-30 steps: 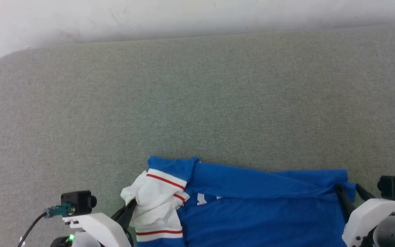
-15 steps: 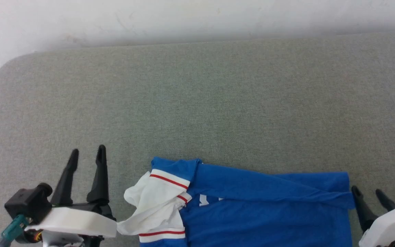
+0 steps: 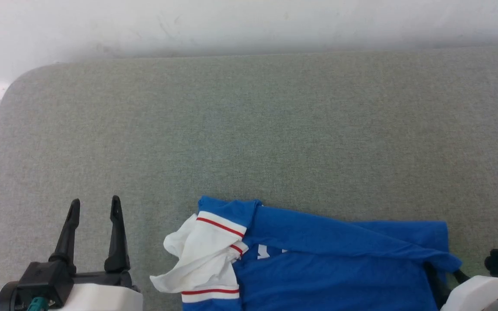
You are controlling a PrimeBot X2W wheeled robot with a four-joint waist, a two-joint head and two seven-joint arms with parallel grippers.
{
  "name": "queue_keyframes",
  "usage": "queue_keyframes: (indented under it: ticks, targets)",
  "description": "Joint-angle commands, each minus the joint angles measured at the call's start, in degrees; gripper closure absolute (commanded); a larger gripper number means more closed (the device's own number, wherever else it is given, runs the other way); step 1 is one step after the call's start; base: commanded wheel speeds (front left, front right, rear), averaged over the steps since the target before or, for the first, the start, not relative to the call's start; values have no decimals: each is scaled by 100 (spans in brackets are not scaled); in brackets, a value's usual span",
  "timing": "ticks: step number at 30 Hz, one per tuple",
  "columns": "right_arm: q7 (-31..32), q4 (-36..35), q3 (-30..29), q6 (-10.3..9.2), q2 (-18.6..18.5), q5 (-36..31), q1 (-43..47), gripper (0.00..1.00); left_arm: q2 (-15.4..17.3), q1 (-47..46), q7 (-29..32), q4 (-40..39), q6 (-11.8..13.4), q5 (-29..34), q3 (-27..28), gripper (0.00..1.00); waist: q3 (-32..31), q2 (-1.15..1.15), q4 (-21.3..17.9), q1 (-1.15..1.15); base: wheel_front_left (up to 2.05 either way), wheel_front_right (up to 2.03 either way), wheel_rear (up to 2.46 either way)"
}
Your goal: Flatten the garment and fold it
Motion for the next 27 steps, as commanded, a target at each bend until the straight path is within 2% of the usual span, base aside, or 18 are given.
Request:
queue_keyframes:
  ticks: [1,7,8,9,10,20,27]
  targets:
    - [-2,36,28,-4,21,5,-97,0,-19,35,-30,15,-28,41,9,0,1,-1,10,0,0,0,0]
    - [195,503,234,-4,25,86,-299,0,-39,11,-31,108,-102,176,-21,0,3,-1,27,0,0,0,0]
    - [221,583,242,-4,25,79,-334,53,-36,-1,-31,129,-111,202,-32,0,-1,-1,29,0,0,0,0]
    - [221,648,230,-4,26,76,-368,71,-34,-11,-32,155,-122,220,-45,0,-7,-1,33,0,0,0,0]
    - [213,702,215,-4,26,72,-395,100,-31,-22,-32,182,-134,239,-60,0,-16,-1,40,0,0,0,0]
    - [-87,798,-148,-4,-26,-133,-677,100,-96,6,-32,365,-222,263,-115,0,-144,-1,-9,0,0,0,0]
    - [-147,641,-997,-4,-393,-446,-871,100,-92,7,-32,452,-267,299,-172,0,-157,-1,-37,0,0,0,0]
